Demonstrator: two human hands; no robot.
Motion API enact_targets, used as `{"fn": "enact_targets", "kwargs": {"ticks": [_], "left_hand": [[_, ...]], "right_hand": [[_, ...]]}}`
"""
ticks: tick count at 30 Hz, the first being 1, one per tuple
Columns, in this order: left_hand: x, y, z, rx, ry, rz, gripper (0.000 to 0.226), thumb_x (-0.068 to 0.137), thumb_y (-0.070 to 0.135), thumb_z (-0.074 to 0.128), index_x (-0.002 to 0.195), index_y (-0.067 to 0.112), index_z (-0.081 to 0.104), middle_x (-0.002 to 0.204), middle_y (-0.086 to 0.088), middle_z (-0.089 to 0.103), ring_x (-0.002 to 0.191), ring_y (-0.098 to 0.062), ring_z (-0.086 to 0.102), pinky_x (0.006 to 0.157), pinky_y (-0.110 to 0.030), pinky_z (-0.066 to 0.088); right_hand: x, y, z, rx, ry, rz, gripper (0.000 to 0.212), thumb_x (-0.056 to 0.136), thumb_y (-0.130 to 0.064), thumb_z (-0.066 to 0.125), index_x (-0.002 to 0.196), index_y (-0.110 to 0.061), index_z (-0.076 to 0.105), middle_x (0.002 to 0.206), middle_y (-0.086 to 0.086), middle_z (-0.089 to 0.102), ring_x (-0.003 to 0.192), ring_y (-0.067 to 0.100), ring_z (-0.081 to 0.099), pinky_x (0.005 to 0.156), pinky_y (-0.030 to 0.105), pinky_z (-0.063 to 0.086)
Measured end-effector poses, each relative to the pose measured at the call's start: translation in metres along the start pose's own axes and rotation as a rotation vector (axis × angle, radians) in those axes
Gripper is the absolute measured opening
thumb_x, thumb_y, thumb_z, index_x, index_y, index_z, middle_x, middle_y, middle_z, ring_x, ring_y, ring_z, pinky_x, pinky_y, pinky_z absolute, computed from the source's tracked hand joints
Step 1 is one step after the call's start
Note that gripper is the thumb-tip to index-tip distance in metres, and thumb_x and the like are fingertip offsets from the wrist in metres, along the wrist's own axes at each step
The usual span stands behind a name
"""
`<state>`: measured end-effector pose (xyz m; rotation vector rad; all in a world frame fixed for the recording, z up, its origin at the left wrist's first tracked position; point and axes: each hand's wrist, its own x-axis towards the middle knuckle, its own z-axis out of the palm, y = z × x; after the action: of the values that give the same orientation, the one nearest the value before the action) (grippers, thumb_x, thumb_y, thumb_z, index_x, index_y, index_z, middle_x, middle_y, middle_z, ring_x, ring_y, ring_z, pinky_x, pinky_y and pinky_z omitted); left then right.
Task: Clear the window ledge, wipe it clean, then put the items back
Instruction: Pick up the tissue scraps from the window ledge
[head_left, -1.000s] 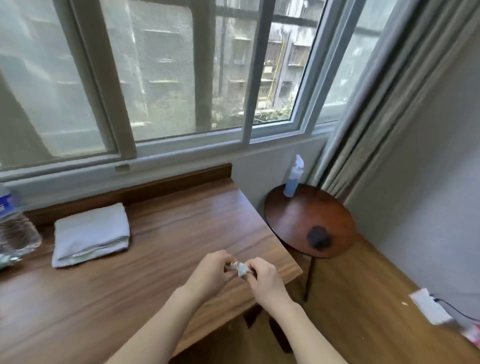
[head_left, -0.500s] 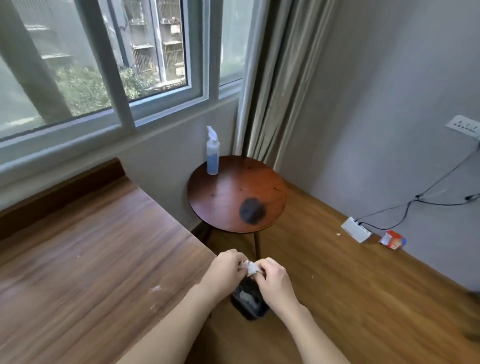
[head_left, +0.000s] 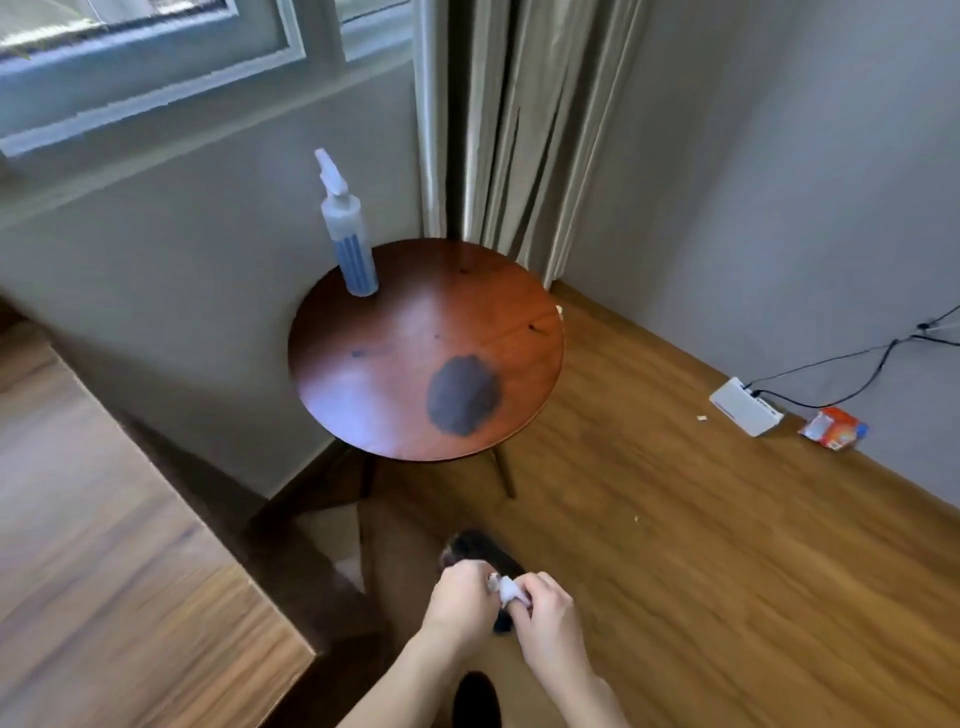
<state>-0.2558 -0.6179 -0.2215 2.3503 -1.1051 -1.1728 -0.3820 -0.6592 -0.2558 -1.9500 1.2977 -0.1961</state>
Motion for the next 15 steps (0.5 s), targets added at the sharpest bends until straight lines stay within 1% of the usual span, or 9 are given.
{"fn": "enact_targets", "kwargs": {"ticks": [1, 2, 4, 6, 7, 8, 9, 12, 15], "left_hand": [[0.013, -0.004, 0.014, -0.041, -0.011, -0.043, 0.030, 0.090, 0.013, 0.048, 0.061, 0.018, 0.044, 0.077, -0.004, 0.063, 0.074, -0.023, 0.058, 0.060, -0.025, 0.035], [0.026, -0.008, 0.027, -0.069, -0.027, -0.077, 0.028, 0.091, 0.014, 0.047, 0.063, 0.017, 0.048, 0.075, -0.001, 0.062, 0.073, -0.022, 0.058, 0.060, -0.028, 0.038], [0.052, -0.017, 0.053, -0.116, -0.070, -0.118, 0.021, 0.090, 0.017, 0.047, 0.075, 0.015, 0.062, 0.079, 0.001, 0.067, 0.075, -0.018, 0.062, 0.066, -0.029, 0.047], [0.075, -0.028, 0.074, -0.165, -0.103, -0.133, 0.018, 0.089, 0.017, 0.049, 0.083, 0.021, 0.066, 0.081, 0.005, 0.068, 0.070, -0.009, 0.059, 0.062, -0.019, 0.047], [0.086, -0.034, 0.085, -0.189, -0.122, -0.137, 0.018, 0.088, 0.016, 0.049, 0.084, 0.026, 0.064, 0.081, 0.007, 0.067, 0.069, -0.005, 0.057, 0.058, -0.013, 0.043], [0.099, -0.040, 0.095, -0.218, -0.140, -0.144, 0.018, 0.088, 0.016, 0.050, 0.084, 0.030, 0.061, 0.083, 0.009, 0.067, 0.070, -0.004, 0.057, 0.058, -0.011, 0.043], [0.111, -0.047, 0.105, -0.241, -0.157, -0.152, 0.019, 0.088, 0.016, 0.050, 0.084, 0.032, 0.060, 0.084, 0.010, 0.069, 0.073, -0.004, 0.060, 0.062, -0.012, 0.045], [0.148, -0.069, 0.133, -0.322, -0.228, -0.200, 0.021, 0.086, 0.017, 0.051, 0.088, 0.032, 0.064, 0.088, 0.009, 0.071, 0.081, -0.005, 0.066, 0.076, -0.023, 0.056], [0.181, -0.094, 0.160, -0.422, -0.304, -0.219, 0.046, 0.074, 0.010, 0.045, 0.109, 0.030, 0.066, 0.098, 0.007, 0.073, 0.089, -0.006, 0.068, 0.082, -0.028, 0.058]], "right_hand": [[0.008, 0.016, 0.008, -0.003, -0.001, 0.026, 0.048, 0.084, -0.007, 0.070, 0.058, -0.036, 0.042, 0.065, -0.017, 0.038, 0.061, 0.005, 0.038, 0.059, 0.022, 0.025], [0.016, 0.030, 0.017, 0.004, -0.015, 0.056, 0.039, 0.083, -0.006, 0.069, 0.061, -0.029, 0.047, 0.066, -0.016, 0.038, 0.061, 0.006, 0.038, 0.060, 0.022, 0.024], [0.034, 0.054, 0.032, 0.002, -0.072, 0.106, 0.018, 0.086, -0.007, 0.064, 0.070, -0.011, 0.056, 0.071, -0.013, 0.040, 0.066, 0.008, 0.041, 0.062, 0.022, 0.024], [0.053, 0.078, 0.048, -0.026, -0.112, 0.150, 0.007, 0.090, -0.010, 0.061, 0.085, -0.006, 0.064, 0.080, -0.009, 0.044, 0.076, 0.014, 0.044, 0.066, 0.022, 0.026], [0.062, 0.090, 0.057, -0.033, -0.126, 0.187, 0.008, 0.091, -0.011, 0.059, 0.092, -0.007, 0.066, 0.085, -0.007, 0.047, 0.081, 0.014, 0.045, 0.068, 0.022, 0.028], [0.070, 0.102, 0.066, -0.026, -0.131, 0.224, 0.011, 0.091, -0.011, 0.059, 0.097, -0.008, 0.067, 0.090, -0.005, 0.050, 0.084, 0.014, 0.045, 0.070, 0.021, 0.029], [0.079, 0.111, 0.074, -0.014, -0.131, 0.256, 0.013, 0.091, -0.010, 0.059, 0.099, -0.008, 0.069, 0.094, -0.003, 0.053, 0.085, 0.014, 0.046, 0.071, 0.021, 0.030], [0.103, 0.137, 0.103, 0.008, -0.173, 0.334, 0.017, 0.091, -0.010, 0.059, 0.104, -0.010, 0.070, 0.102, 0.003, 0.059, 0.090, 0.019, 0.053, 0.073, 0.021, 0.032], [0.124, 0.157, 0.128, 0.000, -0.234, 0.382, 0.026, 0.092, -0.010, 0.056, 0.115, -0.012, 0.070, 0.110, 0.007, 0.064, 0.105, 0.024, 0.060, 0.074, 0.021, 0.033]]}}
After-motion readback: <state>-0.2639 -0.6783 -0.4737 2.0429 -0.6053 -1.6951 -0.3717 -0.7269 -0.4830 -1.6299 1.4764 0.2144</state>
